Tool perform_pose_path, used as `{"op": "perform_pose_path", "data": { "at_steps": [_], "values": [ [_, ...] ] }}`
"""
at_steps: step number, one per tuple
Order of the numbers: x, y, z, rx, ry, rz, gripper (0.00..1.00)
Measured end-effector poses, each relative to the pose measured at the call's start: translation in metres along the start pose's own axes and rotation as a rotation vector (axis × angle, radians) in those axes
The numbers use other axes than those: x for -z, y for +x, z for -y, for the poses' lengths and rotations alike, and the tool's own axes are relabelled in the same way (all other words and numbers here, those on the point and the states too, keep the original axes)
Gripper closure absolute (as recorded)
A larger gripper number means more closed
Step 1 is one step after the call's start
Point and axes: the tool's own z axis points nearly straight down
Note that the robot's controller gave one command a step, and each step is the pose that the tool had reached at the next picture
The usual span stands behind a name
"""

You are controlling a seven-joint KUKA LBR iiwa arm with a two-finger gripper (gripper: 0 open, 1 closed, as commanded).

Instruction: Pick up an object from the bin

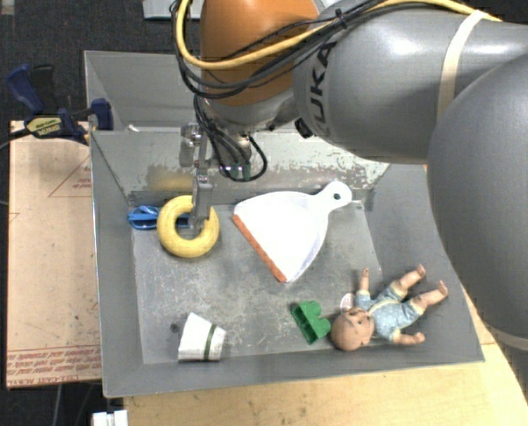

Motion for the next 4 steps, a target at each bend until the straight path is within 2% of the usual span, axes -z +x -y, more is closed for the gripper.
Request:
{"op": "perform_pose_path", "data": {
  "at_steps": [1,2,3,4],
  "values": [
    [0.006,-0.001,0.001,-0.003,-0.001,0.008,0.00],
    [-0.021,0.000,-0.001,0.061,-0.002,0.009,0.00],
    [-0.096,-0.008,0.022,0.096,-0.002,0.010,1.00],
    [-0.096,-0.008,0.022,0.096,-0.003,0.010,1.00]
  ]
}}
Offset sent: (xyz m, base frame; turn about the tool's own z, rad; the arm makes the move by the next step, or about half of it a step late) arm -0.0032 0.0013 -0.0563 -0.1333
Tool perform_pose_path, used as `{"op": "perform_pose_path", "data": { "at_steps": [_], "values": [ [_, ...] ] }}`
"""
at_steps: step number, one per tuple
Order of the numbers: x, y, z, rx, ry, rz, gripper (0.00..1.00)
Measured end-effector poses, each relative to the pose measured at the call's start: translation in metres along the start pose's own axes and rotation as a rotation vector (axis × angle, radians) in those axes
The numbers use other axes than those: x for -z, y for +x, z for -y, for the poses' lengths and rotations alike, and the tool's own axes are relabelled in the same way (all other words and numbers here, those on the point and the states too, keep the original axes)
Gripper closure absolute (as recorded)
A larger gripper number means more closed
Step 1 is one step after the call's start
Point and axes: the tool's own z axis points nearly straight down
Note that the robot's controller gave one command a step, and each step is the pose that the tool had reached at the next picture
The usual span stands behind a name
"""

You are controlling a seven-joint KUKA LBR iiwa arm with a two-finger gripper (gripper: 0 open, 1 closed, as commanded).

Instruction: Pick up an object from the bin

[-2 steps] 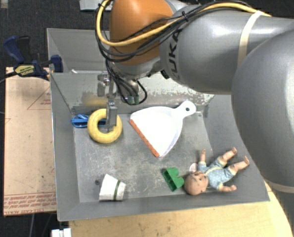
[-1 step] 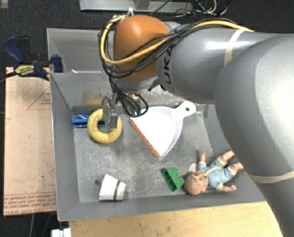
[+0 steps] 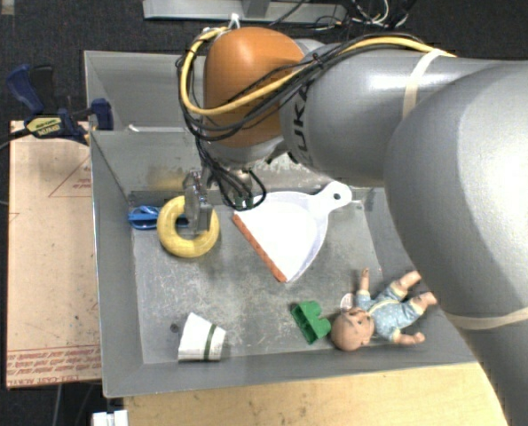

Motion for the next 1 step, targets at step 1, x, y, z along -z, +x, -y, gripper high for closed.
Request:
{"op": "perform_pose_path", "data": {
  "at_steps": [1],
  "values": [
    [-0.0132,0.0175,-0.0047,0.057,0.000,0.008,1.00]
  ]
}}
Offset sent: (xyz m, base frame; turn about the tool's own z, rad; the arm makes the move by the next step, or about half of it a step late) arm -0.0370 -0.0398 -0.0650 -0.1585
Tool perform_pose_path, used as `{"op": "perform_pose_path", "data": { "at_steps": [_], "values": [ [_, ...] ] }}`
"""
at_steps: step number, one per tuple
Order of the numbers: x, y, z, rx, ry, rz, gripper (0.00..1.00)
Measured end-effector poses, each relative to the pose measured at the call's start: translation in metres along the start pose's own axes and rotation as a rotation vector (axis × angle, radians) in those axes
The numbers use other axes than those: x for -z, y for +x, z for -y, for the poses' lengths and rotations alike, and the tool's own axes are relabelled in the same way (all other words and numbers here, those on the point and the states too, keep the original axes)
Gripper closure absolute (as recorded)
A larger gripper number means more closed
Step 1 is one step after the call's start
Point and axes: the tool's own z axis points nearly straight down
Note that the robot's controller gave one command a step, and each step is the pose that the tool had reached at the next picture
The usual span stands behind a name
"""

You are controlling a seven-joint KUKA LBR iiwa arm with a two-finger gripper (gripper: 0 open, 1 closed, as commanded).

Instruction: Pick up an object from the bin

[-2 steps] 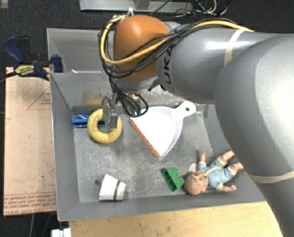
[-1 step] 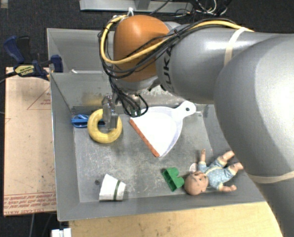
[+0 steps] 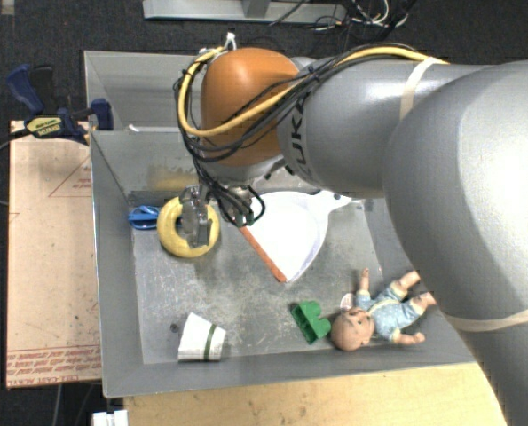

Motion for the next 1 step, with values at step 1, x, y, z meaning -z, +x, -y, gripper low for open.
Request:
{"op": "perform_pose_path", "data": {
  "at_steps": [1],
  "values": [
    [-0.0509,0.0254,0.0394,0.099,-0.001,-0.006,0.00]
  ]
}}
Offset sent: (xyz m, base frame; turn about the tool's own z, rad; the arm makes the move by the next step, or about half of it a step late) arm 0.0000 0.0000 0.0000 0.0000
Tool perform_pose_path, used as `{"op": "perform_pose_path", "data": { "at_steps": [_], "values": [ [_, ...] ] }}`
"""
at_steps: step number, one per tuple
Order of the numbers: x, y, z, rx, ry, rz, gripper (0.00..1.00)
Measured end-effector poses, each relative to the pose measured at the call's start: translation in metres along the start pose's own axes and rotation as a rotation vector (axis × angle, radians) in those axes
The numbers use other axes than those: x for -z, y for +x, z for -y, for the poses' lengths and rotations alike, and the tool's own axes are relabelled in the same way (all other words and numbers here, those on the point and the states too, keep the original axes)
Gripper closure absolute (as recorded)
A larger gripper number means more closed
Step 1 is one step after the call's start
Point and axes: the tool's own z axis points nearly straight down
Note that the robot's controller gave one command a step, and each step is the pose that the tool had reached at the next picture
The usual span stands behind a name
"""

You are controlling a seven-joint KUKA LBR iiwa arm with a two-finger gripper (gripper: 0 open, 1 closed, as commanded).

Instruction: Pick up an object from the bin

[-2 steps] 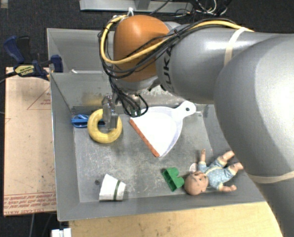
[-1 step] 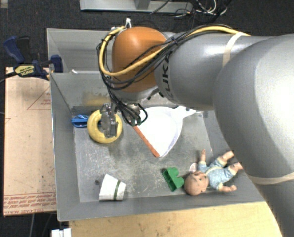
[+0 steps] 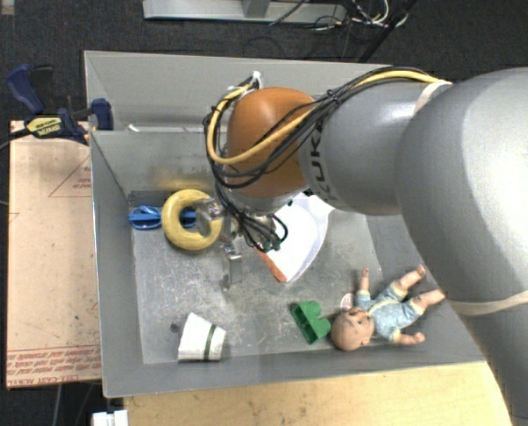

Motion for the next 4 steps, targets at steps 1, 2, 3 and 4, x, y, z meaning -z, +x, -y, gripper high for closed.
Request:
{"op": "perform_pose_path", "data": {
  "at_steps": [1,2,3,4],
  "values": [
    [0.000,0.000,0.000,0.000,0.000,0.000,0.00],
    [-0.002,-0.004,0.000,0.044,0.000,0.002,0.00],
    [-0.006,-0.029,0.004,-0.010,-0.003,0.018,1.00],
    [-0.006,-0.029,0.004,-0.011,-0.003,0.017,1.00]
  ]
}}
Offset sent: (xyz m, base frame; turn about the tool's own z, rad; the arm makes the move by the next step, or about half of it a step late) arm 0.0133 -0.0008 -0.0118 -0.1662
